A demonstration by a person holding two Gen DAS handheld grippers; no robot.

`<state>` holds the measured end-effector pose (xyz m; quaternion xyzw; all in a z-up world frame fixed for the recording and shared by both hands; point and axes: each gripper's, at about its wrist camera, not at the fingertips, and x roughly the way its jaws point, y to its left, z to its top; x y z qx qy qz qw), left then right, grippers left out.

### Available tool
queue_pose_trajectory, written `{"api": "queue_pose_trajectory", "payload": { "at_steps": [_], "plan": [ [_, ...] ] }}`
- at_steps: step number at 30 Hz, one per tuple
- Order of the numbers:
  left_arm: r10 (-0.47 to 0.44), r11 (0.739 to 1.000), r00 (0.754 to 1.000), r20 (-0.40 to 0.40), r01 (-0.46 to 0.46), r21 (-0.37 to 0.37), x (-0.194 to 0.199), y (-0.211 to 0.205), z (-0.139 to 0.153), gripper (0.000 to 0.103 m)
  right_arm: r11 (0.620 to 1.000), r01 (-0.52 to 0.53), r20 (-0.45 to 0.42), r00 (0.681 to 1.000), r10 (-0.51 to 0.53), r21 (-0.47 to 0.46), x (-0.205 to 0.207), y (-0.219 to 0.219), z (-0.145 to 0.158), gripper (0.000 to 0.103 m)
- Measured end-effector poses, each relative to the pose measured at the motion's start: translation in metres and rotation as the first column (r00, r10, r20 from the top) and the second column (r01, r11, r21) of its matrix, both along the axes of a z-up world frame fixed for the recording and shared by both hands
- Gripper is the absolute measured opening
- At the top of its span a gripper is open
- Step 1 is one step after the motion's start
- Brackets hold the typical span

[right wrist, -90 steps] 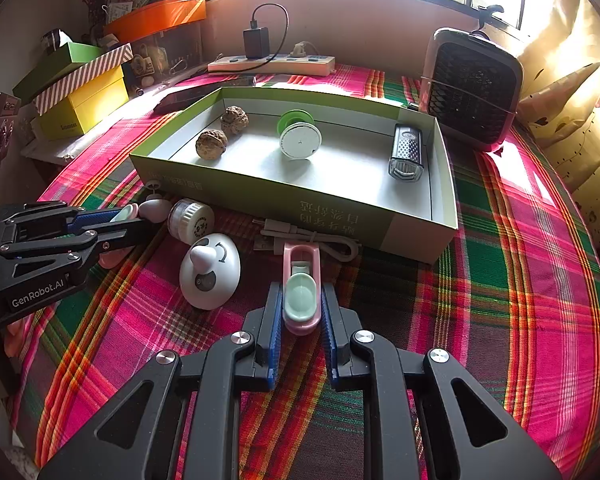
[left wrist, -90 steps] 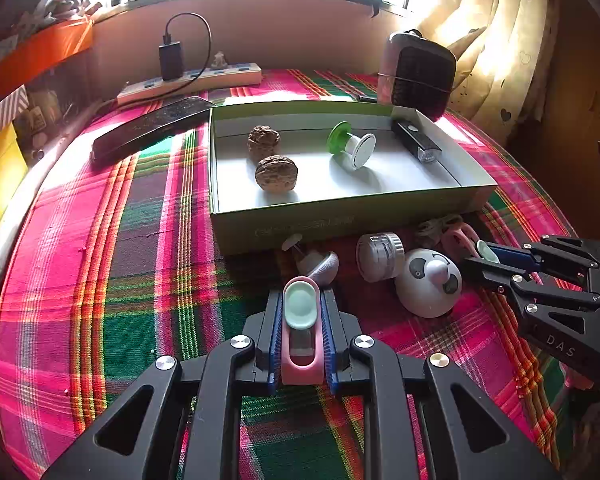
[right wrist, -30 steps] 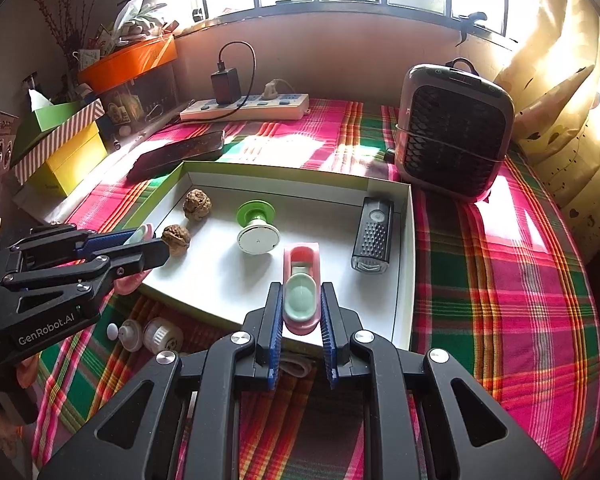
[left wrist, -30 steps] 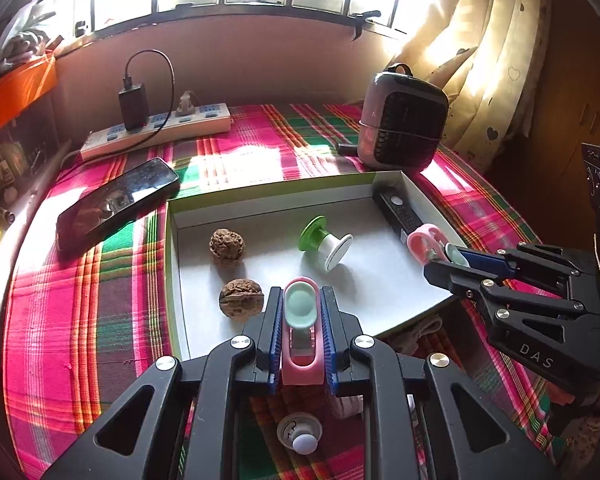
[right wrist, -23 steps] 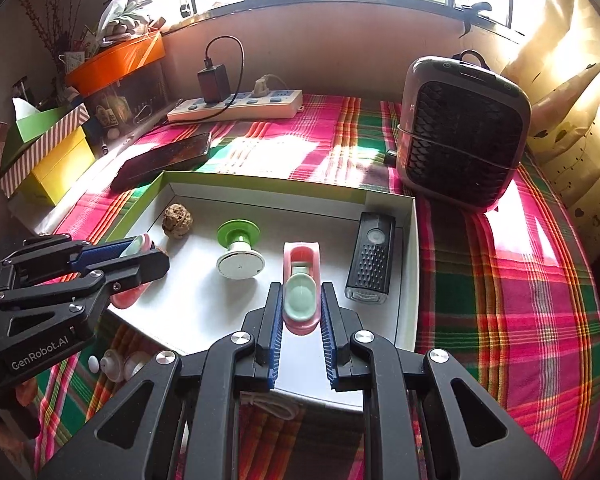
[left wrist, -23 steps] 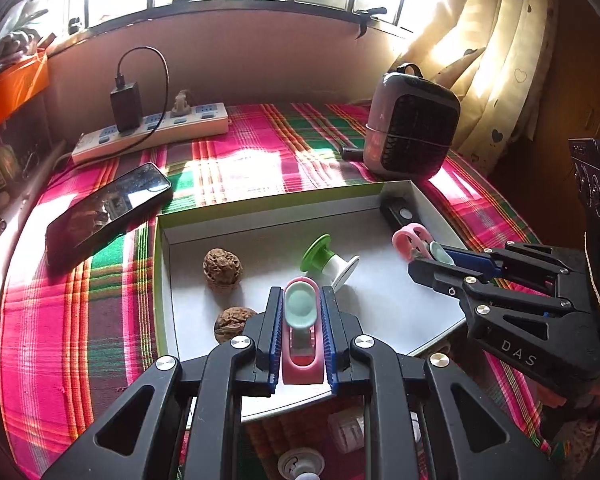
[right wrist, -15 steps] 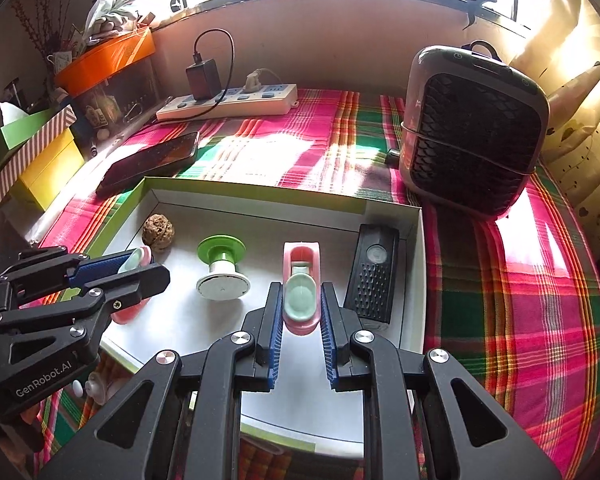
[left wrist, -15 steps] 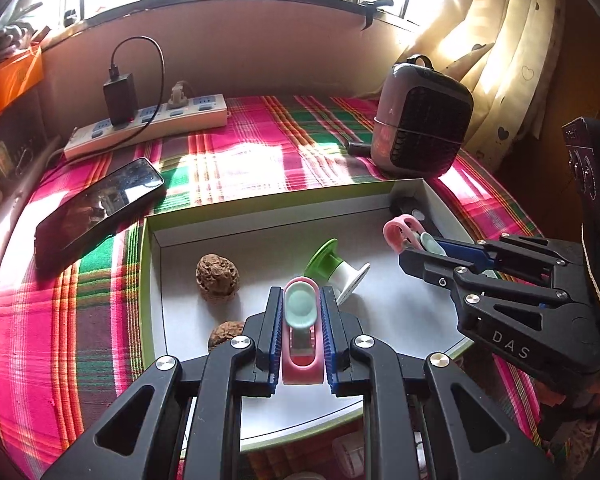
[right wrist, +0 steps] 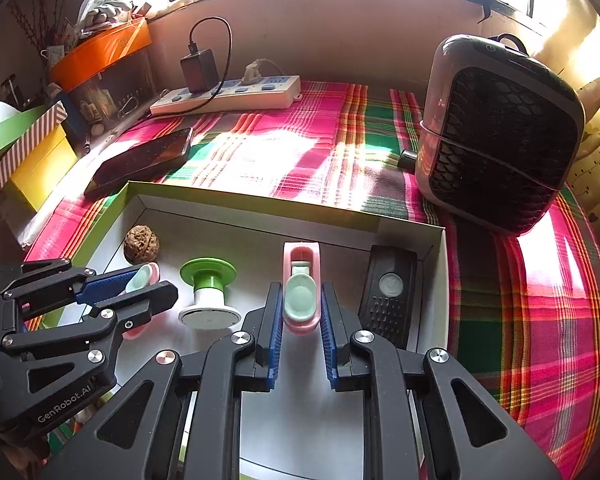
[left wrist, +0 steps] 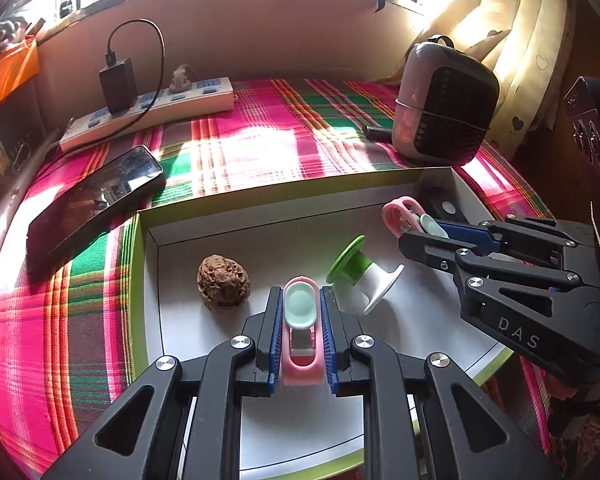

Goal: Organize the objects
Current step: 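Lift and carry both pink clips over the white box, then lower the pink clips into the box and open both grippers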

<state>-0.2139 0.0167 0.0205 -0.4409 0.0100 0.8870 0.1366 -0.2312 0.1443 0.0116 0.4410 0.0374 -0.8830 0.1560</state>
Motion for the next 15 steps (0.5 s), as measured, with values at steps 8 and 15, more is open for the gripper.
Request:
{"api": "queue_pose_trajectory", "payload": {
  "at_steps": [8, 15],
  "plan": [
    [0.004, 1.000, 1.000, 0.000, -0.004, 0.000, -0.0020, -0.0001, -0.0028, 0.016, 1.000, 0.000, 0.009, 1.000, -0.001, 0.019, -0.0043, -0.0027, -0.0064, 0.018],
    [0.004, 1.000, 1.000, 0.002, -0.004, 0.004, -0.0027, -0.0008, -0.0026, 0.016, 1.000, 0.005, 0.007, 1.000, -0.005, 0.020, -0.0051, -0.0038, -0.0061, 0.018]
  ]
}}
